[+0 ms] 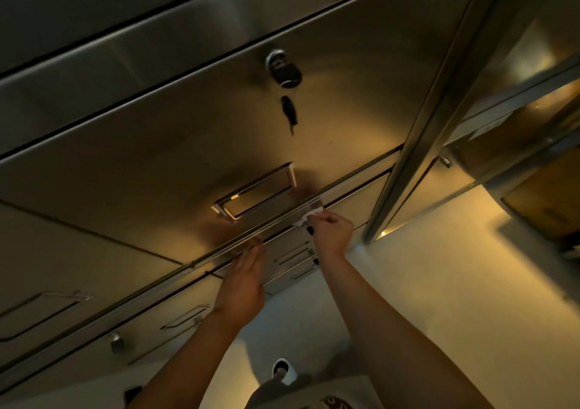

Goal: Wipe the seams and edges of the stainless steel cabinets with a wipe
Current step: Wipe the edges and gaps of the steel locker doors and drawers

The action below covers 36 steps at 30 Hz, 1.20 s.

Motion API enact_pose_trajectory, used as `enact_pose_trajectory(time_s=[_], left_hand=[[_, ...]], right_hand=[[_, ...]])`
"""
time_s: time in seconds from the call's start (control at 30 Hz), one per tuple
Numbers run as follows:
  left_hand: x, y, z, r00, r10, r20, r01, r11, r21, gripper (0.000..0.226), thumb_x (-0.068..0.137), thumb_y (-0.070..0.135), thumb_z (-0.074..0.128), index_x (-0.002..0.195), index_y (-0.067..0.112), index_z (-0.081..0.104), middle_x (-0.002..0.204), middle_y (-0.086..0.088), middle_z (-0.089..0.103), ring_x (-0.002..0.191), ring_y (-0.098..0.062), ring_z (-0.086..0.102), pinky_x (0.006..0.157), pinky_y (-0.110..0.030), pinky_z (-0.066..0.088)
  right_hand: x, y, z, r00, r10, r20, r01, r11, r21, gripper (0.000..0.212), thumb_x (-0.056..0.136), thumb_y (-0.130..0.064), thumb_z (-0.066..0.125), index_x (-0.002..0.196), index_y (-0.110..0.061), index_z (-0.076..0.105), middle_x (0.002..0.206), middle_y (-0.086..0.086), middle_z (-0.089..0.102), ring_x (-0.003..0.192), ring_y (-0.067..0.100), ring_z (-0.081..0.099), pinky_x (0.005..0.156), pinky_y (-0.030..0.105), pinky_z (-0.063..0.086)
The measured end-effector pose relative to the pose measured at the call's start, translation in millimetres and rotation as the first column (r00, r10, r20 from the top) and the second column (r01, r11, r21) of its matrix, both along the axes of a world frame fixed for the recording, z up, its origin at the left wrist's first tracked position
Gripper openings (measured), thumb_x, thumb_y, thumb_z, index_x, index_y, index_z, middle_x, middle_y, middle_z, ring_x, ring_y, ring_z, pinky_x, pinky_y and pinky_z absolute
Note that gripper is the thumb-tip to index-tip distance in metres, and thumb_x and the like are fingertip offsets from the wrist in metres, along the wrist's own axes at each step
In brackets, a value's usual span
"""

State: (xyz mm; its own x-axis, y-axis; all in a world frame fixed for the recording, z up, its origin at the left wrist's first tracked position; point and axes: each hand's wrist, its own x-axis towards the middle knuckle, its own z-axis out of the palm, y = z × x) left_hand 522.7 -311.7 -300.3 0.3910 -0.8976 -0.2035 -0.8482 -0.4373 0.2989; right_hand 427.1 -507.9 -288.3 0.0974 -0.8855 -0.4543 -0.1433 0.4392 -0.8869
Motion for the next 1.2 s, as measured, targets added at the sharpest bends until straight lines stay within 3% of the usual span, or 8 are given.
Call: enact_pose_trajectory(time_s=[0.13, 0.33, 0.5, 0.67, 0.83, 0.97, 1.07, 1.2], left_hand=[[15.4, 29.9, -2.6, 1.0, 0.011, 0.016, -0.011, 1.0, 0.029, 0.089, 0.084, 0.008, 0.069, 0.162, 0.013, 0.027, 0.169, -0.003, 0.022, 0.153, -0.024, 0.027, 0.123, -0.046, 0.032], [31.9, 79.3, -5.3, 0.998, 0.054, 0.018, -0.055, 0.998, 0.021, 0.084, 0.083, 0.005, 0.064, 0.16, 0.01, 0.032, 0.165, -0.007, 0.03, 0.15, -0.027, 0.032, 0.125, -0.044, 0.028], [44.0, 115.0, -7.3, 0.995, 0.099, 0.023, -0.099, 0.995, -0.006, 0.086, 0.076, 0.004, 0.066, 0.157, 0.01, 0.038, 0.162, -0.007, 0.037, 0.146, -0.028, 0.039, 0.122, -0.049, 0.033], [48.5, 141.1, -9.9, 0.989, 0.147, -0.026, -0.148, 0.988, -0.038, 0.086, 0.074, 0.005, 0.061, 0.157, 0.009, 0.039, 0.165, -0.009, 0.034, 0.149, -0.032, 0.036, 0.121, -0.052, 0.034], [48.0, 156.2, -11.0, 0.983, 0.181, -0.012, -0.181, 0.983, 0.002, 0.088, 0.075, 0.004, 0.063, 0.159, 0.01, 0.036, 0.167, -0.009, 0.03, 0.151, -0.034, 0.033, 0.123, -0.055, 0.028], [45.1, 157.8, -5.3, 0.979, 0.203, 0.012, -0.204, 0.975, 0.088, 0.088, 0.084, 0.01, 0.061, 0.164, 0.016, 0.023, 0.173, -0.004, 0.013, 0.158, -0.028, 0.017, 0.128, -0.051, 0.016], [40.7, 153.4, -2.9, 0.977, 0.214, -0.007, -0.213, 0.974, 0.081, 0.088, 0.084, 0.01, 0.06, 0.164, 0.016, 0.023, 0.173, -0.004, 0.011, 0.158, -0.029, 0.018, 0.126, -0.051, 0.016], [33.8, 140.6, 2.1, 0.976, 0.217, -0.02, -0.215, 0.974, 0.07, 0.086, 0.087, 0.009, 0.057, 0.165, 0.016, 0.02, 0.174, -0.003, 0.008, 0.16, -0.024, 0.01, 0.127, -0.045, 0.009]], right_hand=[[15.0, 33.8, 1.6, 1.0, 0.015, 0.0, -0.015, 1.0, 0.004, 0.014, 0.075, -0.005, 0.085, 0.072, -0.017, 0.078, 0.066, -0.004, 0.067, 0.063, 0.007, 0.058, 0.061, 0.02, 0.046], [37.7, 85.7, 0.8, 0.998, 0.058, 0.003, -0.058, 0.998, 0.022, 0.009, 0.077, -0.004, 0.085, 0.077, -0.012, 0.08, 0.07, -0.01, 0.067, 0.068, 0.002, 0.06, 0.067, 0.02, 0.047], [55.7, 124.3, 0.4, 0.996, 0.087, 0.009, -0.087, 0.995, 0.045, 0.008, 0.076, -0.005, 0.086, 0.081, -0.01, 0.082, 0.074, -0.001, 0.073, 0.072, 0.007, 0.065, 0.081, 0.03, 0.054], [70.0, 156.0, 1.5, 0.994, 0.107, 0.026, -0.108, 0.993, 0.056, 0.011, 0.075, -0.005, 0.087, 0.083, -0.01, 0.081, 0.074, -0.001, 0.074, 0.076, 0.013, 0.069, 0.075, 0.022, 0.051], [87.2, 187.3, -5.7, 0.985, 0.167, 0.033, -0.169, 0.982, 0.087, 0.015, 0.072, -0.005, 0.087, 0.076, -0.018, 0.081, 0.072, -0.002, 0.075, 0.073, 0.015, 0.07, 0.075, 0.027, 0.055], [97.8, 204.4, -7.4, 0.984, 0.163, 0.074, -0.172, 0.975, 0.139, 0.021, 0.072, -0.003, 0.087, 0.072, -0.021, 0.078, 0.071, -0.003, 0.074, 0.069, 0.012, 0.069, 0.07, 0.023, 0.053], [99.7, 203.1, -8.8, 0.988, 0.123, 0.095, -0.139, 0.972, 0.189, 0.017, 0.072, 0.0, 0.087, 0.079, -0.012, 0.079, 0.074, -0.001, 0.075, 0.069, 0.011, 0.069, 0.068, 0.02, 0.052], [95.8, 192.9, -14.3, 0.989, 0.124, 0.085, -0.14, 0.966, 0.217, 0.017, 0.069, -0.003, 0.089, 0.075, -0.016, 0.08, 0.077, 0.002, 0.077, 0.076, 0.02, 0.073, 0.075, 0.03, 0.058]])
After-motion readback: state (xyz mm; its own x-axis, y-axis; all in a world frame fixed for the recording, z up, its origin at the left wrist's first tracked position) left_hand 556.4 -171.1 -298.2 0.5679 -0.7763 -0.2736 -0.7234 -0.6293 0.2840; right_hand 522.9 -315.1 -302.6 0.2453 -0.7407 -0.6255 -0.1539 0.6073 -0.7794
